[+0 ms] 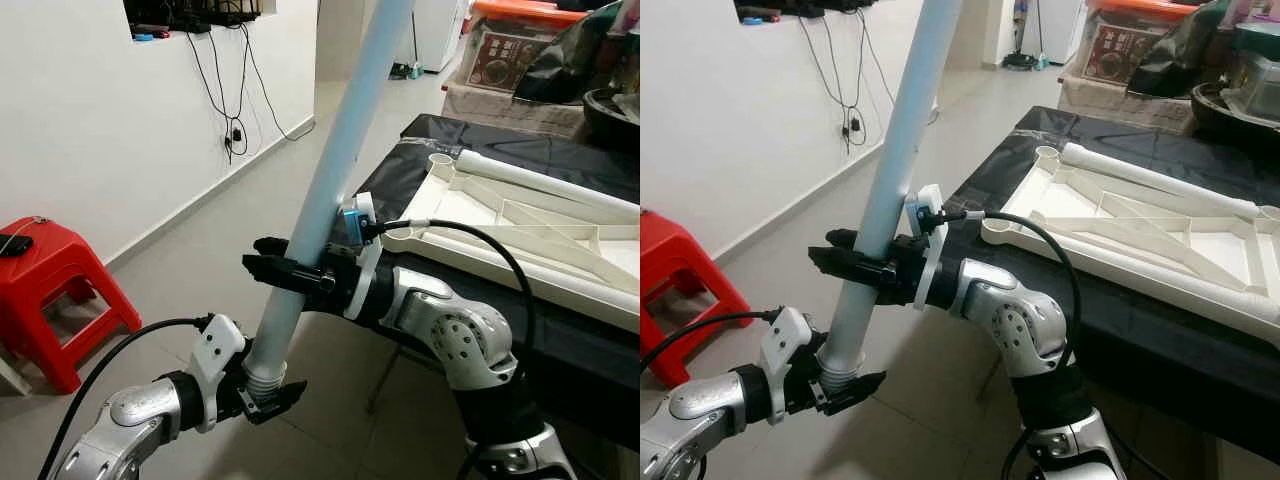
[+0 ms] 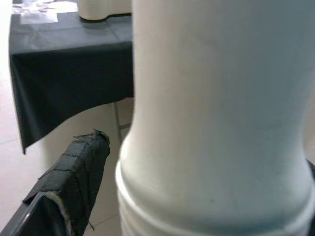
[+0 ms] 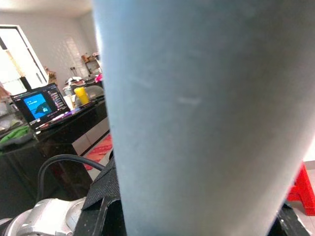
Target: Building children table
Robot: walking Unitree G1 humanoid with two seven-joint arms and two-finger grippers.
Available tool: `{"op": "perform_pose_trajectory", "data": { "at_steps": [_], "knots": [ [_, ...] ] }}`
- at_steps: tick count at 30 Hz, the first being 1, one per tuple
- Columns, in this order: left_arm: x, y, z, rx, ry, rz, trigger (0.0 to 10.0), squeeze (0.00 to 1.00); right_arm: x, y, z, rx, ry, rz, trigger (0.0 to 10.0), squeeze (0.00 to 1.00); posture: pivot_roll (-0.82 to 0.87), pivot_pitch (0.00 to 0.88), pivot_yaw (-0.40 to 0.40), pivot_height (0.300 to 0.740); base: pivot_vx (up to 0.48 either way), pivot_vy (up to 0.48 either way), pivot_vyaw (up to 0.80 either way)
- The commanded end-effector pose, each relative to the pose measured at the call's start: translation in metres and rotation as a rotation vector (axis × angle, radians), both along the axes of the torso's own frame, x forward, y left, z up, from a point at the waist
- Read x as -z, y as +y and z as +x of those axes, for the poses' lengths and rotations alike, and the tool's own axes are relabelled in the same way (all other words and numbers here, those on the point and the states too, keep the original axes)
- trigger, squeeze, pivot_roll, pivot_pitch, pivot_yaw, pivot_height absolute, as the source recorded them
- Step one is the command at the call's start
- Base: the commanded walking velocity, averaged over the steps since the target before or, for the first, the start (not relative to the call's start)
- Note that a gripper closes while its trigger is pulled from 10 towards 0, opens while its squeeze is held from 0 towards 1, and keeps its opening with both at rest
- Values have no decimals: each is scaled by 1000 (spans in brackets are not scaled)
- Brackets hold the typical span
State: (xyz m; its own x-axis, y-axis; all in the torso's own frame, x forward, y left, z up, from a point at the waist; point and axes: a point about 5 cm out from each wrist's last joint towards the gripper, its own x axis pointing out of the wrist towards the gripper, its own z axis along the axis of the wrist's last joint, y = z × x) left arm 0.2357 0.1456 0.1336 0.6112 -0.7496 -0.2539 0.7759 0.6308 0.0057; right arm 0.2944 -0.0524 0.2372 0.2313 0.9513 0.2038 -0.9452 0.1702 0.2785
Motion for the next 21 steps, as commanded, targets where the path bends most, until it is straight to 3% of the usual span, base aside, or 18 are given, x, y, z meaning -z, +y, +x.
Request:
{"op": "perform_pose_trajectory", "data": {
  "at_steps": [1,2,3,4,6,8,9,11,12,13,14,15,16,17,21],
  "knots": [
    [5,-1,1,-27,-10,20,10000,1000,-6,-4,0,14,-33,11,0,0,67,12,-48,740,0,0,0],
    [5,-1,1,-27,-10,20,10000,1000,-6,-4,0,14,-33,11,0,0,67,12,-48,740,0,0,0],
    [5,0,2,-58,-22,22,10000,0,-6,-8,3,46,-41,10,0,0,68,7,-48,740,0,0,0],
    [6,0,1,-78,-28,16,10000,0,-5,-14,9,107,-43,13,0,0,67,4,-48,740,0,0,0],
    [6,0,1,-78,-28,16,10000,0,-5,-14,9,107,-43,13,0,0,67,4,-48,740,0,0,0],
    [9,-3,-3,-134,-41,-13,10000,0,-2,-41,33,394,-61,5,0,0,68,0,-46,740,0,0,0],
    [9,-3,-3,-134,-41,-13,10000,0,-2,-41,33,394,-61,5,0,0,68,0,-46,740,0,0,0],
    [11,-6,-5,-209,-51,-47,10000,0,-2,-72,50,698,-101,-6,0,0,65,0,-44,740,0,0,0],
    [11,-6,-5,-209,-51,-47,10000,0,-2,-72,50,698,-101,-6,0,0,65,0,-44,740,0,0,0],
    [11,-6,-4,-264,-72,-61,10000,0,-3,-87,53,860,-140,-26,0,0,65,0,-39,740,0,0,0],
    [11,-6,-4,-264,-72,-61,10000,0,-3,-87,53,860,-140,-26,0,0,65,0,-39,740,0,0,0],
    [7,-6,0,-336,-111,-73,10000,0,-6,-98,52,1001,-179,-41,0,0,64,0,-40,740,0,0,0],
    [7,-6,0,-336,-111,-73,10000,0,-6,-98,52,1001,-179,-41,0,0,64,0,-40,740,0,0,0],
    [0,-6,5,-404,-153,-88,10000,0,-9,-103,47,1090,-214,-39,10000,0,66,0,-41,740,0,0,0],
    [-11,-5,12,-491,-217,-115,10000,0,-11,-104,38,1171,-248,-40,10000,0,68,0,-38,740,0,0,0]
  ]
}}
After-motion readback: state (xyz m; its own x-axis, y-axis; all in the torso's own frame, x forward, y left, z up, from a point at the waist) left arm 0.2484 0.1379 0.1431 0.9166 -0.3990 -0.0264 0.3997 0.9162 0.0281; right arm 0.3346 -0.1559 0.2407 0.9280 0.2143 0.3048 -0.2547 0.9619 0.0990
